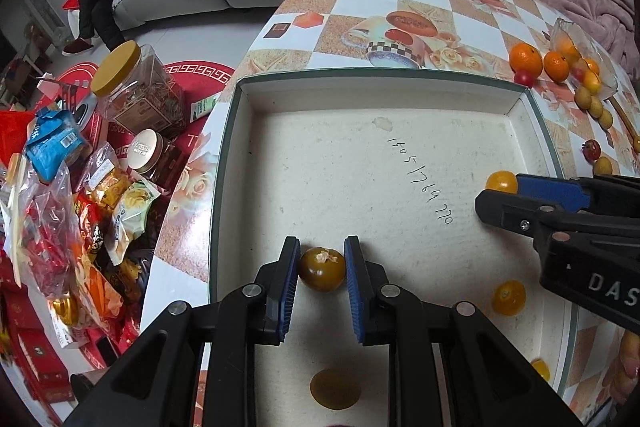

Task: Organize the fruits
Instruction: 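Carry both held tomatoes over the white tray, then open both tools to drop the tomatoes into the white tray, then move both open tools back to the fruits on the table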

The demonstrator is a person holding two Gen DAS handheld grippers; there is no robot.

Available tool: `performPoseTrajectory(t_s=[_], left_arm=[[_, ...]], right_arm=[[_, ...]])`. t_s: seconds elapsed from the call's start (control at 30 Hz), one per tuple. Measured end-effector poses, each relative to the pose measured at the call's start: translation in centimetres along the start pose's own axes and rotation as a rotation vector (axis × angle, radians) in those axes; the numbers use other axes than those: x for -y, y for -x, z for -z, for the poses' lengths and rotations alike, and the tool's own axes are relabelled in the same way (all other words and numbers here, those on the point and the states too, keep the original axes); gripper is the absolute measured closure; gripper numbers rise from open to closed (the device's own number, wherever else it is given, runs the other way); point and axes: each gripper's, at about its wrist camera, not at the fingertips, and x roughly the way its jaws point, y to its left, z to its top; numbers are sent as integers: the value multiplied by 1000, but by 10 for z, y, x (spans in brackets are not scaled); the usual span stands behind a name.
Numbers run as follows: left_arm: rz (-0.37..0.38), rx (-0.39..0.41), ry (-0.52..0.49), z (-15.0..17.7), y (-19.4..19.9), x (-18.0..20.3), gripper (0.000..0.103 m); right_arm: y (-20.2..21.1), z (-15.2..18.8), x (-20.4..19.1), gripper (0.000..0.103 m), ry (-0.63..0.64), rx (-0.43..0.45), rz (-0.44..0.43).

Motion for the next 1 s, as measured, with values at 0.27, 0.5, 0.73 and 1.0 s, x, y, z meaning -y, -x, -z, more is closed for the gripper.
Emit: performPoseTrajectory(t_s=[0.27,0.5,0.73,1.0], left_arm=[[-7,1,-29,2,1,2,78],[1,71,-48,3,16,9,25],[19,78,-96,0,30,37,25],[109,119,-203,1,58,108,25]], right_arm=[[44,5,11,24,-40,119,-51],[65,22,40,23,-120,134,-42],[79,59,82,23,-218,119,4],[92,109,144,23,-335,79,89]])
